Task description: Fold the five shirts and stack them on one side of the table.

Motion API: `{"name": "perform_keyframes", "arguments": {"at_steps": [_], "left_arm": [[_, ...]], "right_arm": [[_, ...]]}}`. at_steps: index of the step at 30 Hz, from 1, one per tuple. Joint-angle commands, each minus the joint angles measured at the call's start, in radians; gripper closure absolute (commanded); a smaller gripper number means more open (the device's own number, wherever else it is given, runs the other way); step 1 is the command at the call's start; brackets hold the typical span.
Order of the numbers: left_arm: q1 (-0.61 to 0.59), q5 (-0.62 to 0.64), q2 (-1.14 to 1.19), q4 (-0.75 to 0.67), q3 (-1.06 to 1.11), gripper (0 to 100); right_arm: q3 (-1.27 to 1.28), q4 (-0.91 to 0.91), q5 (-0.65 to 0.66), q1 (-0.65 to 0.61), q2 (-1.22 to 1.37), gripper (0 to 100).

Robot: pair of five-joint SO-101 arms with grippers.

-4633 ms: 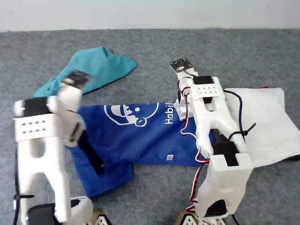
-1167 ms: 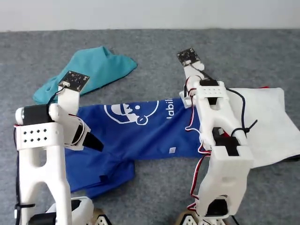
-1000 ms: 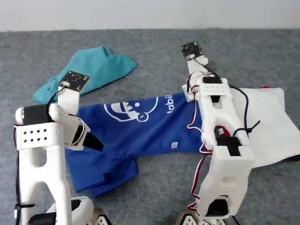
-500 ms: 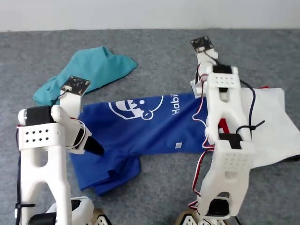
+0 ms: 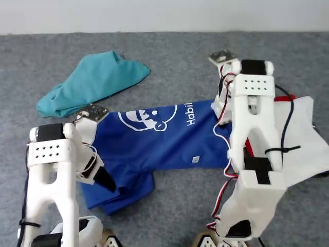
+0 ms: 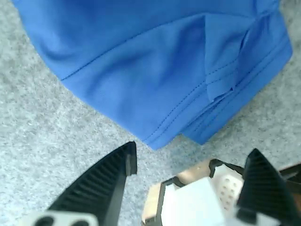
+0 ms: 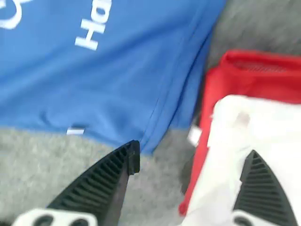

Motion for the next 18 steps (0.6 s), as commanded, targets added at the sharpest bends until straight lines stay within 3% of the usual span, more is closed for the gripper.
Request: {"name": "perform_keyframes", "arguments": {"at_steps": [1,5,10,15,18], "left_arm": [[-0.005,-0.02,-0.026,0.006,0.001,65],[-0.005,-0.02,-0.026,0.006,0.001,65],[0.0,-0.02,-0.026,0.006,0.001,65],[-0.002,-0.018,-0.026,0.011,0.001,65],[-0.005,-0.017,-0.026,0.011,0.001,65]], "right_arm": [[0.153,0.038,0.008,-0.021,-0.102,66.0],[0.348,-0.018,0.009,-0.076,-0.182,66.0],[0.48,-0.223,0.011,-0.197,-0.275,66.0],[0.532,-0.556,0.011,-0.113,-0.283,66.0],[0.486,-0.461,0.011,-0.09,-0.305,66.0]]}}
